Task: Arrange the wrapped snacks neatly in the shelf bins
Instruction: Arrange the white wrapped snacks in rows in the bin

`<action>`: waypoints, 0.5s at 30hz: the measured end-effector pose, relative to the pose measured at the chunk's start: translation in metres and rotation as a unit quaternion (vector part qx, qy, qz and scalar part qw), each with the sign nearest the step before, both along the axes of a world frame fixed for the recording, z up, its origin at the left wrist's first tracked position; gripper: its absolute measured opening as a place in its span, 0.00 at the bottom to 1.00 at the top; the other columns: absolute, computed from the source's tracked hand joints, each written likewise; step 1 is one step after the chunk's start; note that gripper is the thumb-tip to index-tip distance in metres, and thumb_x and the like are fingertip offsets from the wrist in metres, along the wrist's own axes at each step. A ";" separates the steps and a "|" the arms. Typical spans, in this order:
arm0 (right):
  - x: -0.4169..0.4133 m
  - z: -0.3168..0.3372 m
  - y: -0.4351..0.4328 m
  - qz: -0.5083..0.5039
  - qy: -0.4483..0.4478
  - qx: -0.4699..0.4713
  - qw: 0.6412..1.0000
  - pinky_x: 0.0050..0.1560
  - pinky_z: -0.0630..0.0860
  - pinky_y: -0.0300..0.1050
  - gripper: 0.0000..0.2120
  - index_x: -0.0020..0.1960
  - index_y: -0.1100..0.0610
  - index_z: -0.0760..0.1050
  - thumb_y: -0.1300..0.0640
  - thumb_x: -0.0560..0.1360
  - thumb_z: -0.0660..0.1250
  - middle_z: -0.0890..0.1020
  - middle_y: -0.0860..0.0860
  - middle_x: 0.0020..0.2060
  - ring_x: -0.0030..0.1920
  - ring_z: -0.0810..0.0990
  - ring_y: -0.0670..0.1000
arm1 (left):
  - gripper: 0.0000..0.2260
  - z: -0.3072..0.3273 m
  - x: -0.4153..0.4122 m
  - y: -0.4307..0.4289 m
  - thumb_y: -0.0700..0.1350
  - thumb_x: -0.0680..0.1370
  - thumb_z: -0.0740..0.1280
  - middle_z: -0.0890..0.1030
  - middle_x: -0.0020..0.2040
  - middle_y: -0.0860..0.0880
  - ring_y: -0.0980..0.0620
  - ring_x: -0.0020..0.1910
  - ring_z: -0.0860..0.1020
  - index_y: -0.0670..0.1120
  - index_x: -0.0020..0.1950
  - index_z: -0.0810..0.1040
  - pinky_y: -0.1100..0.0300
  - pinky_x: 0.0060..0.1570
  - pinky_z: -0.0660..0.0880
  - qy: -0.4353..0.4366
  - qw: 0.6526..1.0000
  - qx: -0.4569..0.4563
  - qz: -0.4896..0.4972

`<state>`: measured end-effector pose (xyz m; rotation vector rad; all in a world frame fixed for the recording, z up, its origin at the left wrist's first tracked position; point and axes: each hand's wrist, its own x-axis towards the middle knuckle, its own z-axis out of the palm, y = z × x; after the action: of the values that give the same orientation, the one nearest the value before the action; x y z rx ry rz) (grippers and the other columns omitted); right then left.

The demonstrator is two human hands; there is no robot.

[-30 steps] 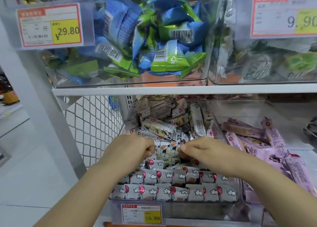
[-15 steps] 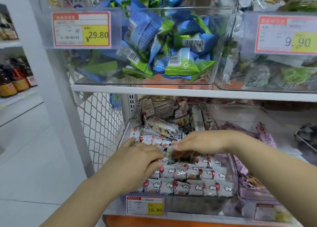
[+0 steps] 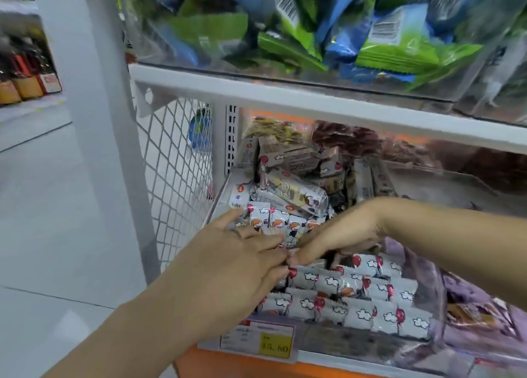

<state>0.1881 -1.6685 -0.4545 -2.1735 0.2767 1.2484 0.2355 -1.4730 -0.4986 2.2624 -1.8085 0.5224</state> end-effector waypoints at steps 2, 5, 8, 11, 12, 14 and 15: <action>0.004 -0.005 -0.002 -0.008 0.008 0.016 1.000 0.72 0.60 0.54 0.34 0.75 0.50 0.57 0.37 0.73 0.59 0.61 0.49 0.74 0.73 0.60 0.51 | 0.16 -0.003 0.004 -0.001 0.51 0.74 0.56 0.83 0.48 0.60 0.62 0.51 0.78 0.57 0.43 0.85 0.58 0.63 0.59 -0.013 1.000 -0.005 -0.007; 0.008 -0.012 -0.003 -0.014 0.018 0.029 0.999 0.71 0.59 0.52 0.40 0.75 0.50 0.54 0.33 0.70 0.60 0.58 0.49 0.75 0.74 0.57 0.50 | 0.16 -0.003 0.010 0.005 0.55 0.77 0.55 0.81 0.54 0.62 0.63 0.51 0.78 0.60 0.50 0.83 0.58 0.61 0.61 0.017 0.998 0.056 0.001; 0.006 -0.015 -0.003 -0.012 0.003 0.036 0.999 0.71 0.60 0.54 0.40 0.75 0.48 0.55 0.32 0.68 0.60 0.59 0.48 0.75 0.73 0.59 0.50 | 0.17 -0.005 0.009 0.003 0.55 0.78 0.54 0.81 0.55 0.60 0.60 0.50 0.80 0.58 0.52 0.82 0.56 0.60 0.63 0.029 0.998 0.059 0.015; 0.001 -0.017 -0.004 -0.021 -0.027 0.024 0.999 0.71 0.62 0.54 0.39 0.74 0.48 0.57 0.33 0.67 0.59 0.63 0.47 0.73 0.71 0.63 0.50 | 0.18 0.001 0.003 0.001 0.54 0.76 0.54 0.83 0.52 0.57 0.57 0.47 0.82 0.55 0.50 0.83 0.56 0.58 0.63 0.038 0.999 0.022 0.021; 0.000 -0.017 -0.005 -0.026 -0.036 0.027 0.999 0.69 0.65 0.52 0.40 0.73 0.51 0.60 0.33 0.67 0.63 0.67 0.48 0.70 0.68 0.66 0.51 | 0.18 0.004 0.002 0.002 0.55 0.77 0.53 0.82 0.53 0.58 0.57 0.47 0.82 0.57 0.50 0.83 0.55 0.59 0.63 0.030 0.999 0.031 0.021; -0.003 -0.010 -0.006 -0.049 -0.066 0.045 0.996 0.56 0.70 0.45 0.39 0.69 0.60 0.66 0.39 0.66 0.68 0.75 0.52 0.54 0.53 0.72 0.52 | 0.18 0.007 0.002 0.006 0.55 0.78 0.52 0.82 0.54 0.59 0.58 0.48 0.81 0.58 0.52 0.82 0.55 0.59 0.62 0.041 0.998 0.048 0.013; -0.006 -0.004 -0.006 -0.063 -0.089 0.057 0.992 0.50 0.70 0.43 0.35 0.66 0.63 0.69 0.44 0.66 0.69 0.74 0.53 0.47 0.46 0.71 0.51 | 0.18 0.009 0.002 0.007 0.55 0.78 0.52 0.81 0.54 0.59 0.58 0.48 0.81 0.58 0.52 0.82 0.55 0.60 0.62 0.051 0.997 0.056 0.014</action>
<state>0.1816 -1.6749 -0.4585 -2.1175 0.2579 0.9697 0.2371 -1.4662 -0.4896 2.3437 -1.8017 0.3105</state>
